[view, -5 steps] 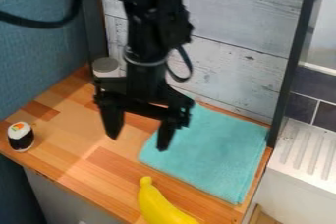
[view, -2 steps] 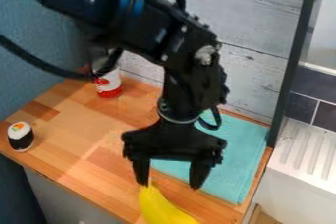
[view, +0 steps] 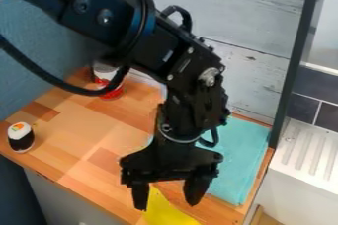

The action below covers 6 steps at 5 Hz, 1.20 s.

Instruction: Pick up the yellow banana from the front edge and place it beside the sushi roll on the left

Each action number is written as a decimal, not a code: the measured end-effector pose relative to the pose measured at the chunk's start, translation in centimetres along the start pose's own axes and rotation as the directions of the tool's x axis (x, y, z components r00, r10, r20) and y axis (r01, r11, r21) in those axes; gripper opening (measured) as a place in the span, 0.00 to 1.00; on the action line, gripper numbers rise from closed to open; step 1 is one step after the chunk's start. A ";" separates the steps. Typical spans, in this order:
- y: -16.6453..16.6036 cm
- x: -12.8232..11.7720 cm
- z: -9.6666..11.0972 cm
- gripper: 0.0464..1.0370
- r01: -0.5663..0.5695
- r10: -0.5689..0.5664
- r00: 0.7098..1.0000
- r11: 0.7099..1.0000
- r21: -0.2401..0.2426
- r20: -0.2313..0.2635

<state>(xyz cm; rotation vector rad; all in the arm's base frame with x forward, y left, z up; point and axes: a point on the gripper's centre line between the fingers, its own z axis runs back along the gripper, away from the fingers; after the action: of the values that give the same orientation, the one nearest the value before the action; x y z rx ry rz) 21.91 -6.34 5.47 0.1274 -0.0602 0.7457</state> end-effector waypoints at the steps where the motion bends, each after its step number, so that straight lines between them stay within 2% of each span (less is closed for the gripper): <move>1: 0.4 0.2 -1.0 0.96 -0.065 0.065 0.998 0.996 0.060 0.011; 3: -0.6 0.0 -1.9 0.96 -0.126 0.126 0.992 0.992 -0.005 -0.006; 4: -0.3 -0.3 -2.4 0.96 -0.166 0.165 0.986 0.986 -0.006 -0.012; 5: 0.9 -0.5 -3.3 0.91 -0.234 0.235 0.971 0.972 0.011 -0.045; 6: 1.3 -0.4 -3.7 0.63 -0.237 0.237 0.969 0.971 -0.001 -0.072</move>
<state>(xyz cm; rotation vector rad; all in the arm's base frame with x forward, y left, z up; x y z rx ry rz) 20.74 -5.12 1.85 0.0846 -0.0108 0.9884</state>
